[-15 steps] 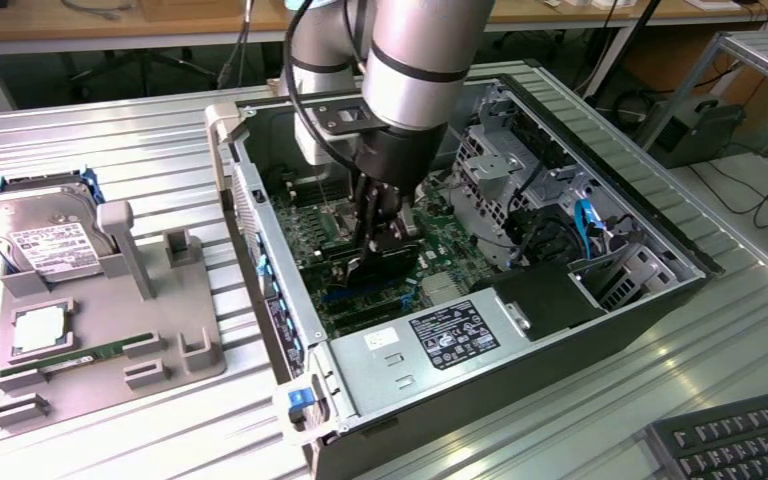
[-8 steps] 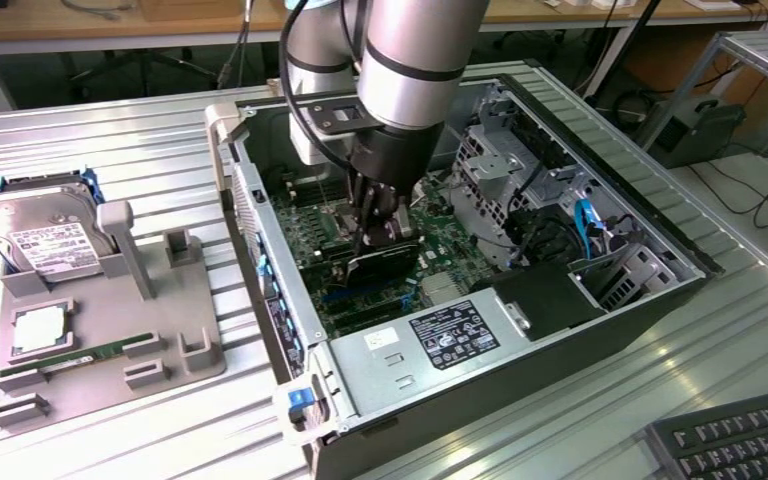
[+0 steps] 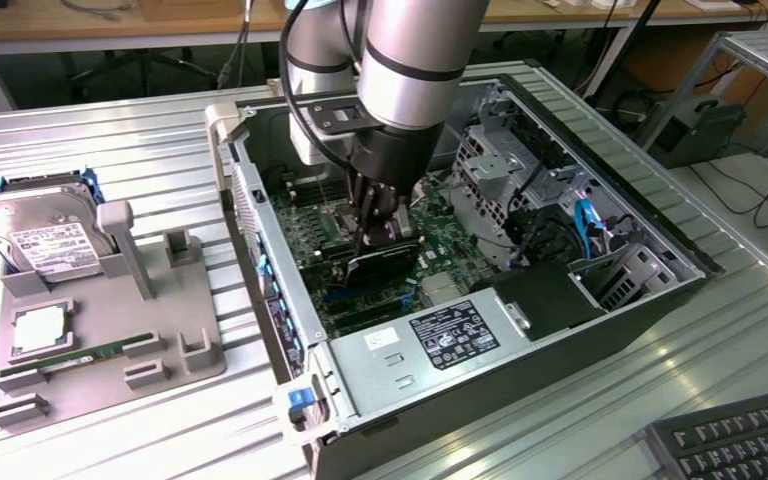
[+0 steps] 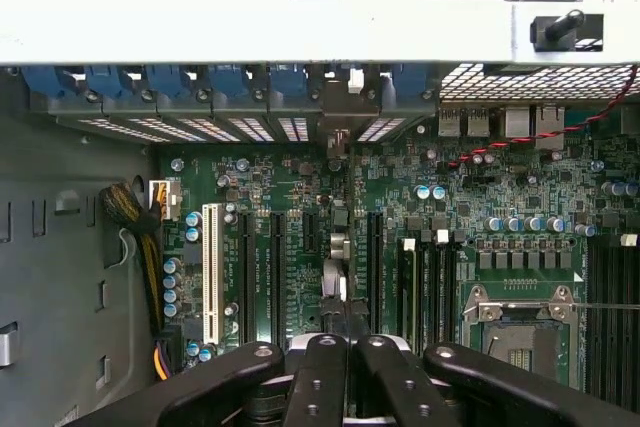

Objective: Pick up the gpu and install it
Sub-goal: 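Press down on the gpu until it lock into place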

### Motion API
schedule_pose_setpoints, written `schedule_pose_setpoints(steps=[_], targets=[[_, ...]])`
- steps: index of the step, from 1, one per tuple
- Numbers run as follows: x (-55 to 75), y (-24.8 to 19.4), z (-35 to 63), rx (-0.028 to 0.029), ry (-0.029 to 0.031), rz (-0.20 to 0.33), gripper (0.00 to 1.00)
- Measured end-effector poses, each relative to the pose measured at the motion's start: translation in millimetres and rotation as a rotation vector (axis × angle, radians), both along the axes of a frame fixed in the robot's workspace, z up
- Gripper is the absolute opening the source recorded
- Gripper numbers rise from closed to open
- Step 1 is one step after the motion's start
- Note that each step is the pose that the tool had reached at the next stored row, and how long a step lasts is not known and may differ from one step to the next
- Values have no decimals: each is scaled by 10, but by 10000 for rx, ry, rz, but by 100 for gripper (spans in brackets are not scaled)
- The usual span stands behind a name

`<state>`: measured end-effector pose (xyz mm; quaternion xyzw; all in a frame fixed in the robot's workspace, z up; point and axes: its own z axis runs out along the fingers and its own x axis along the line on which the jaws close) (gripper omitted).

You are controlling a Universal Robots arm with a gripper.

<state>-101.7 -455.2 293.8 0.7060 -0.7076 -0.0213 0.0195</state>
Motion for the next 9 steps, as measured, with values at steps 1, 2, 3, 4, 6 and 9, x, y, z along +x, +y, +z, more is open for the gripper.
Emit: schedule_pose_setpoints(steps=[1, 2, 3, 4, 6, 9], targets=[[0, 0, 0, 0, 0, 0, 11], [0, 0, 0, -1, 0, 0, 11], [0, 0, 0, 0, 0, 0, 11], [0, 0, 0, 0, 0, 0, 11], [0, 0, 0, 0, 0, 0, 11], [-26, 9, -23, 0, -103, 0, 11]])
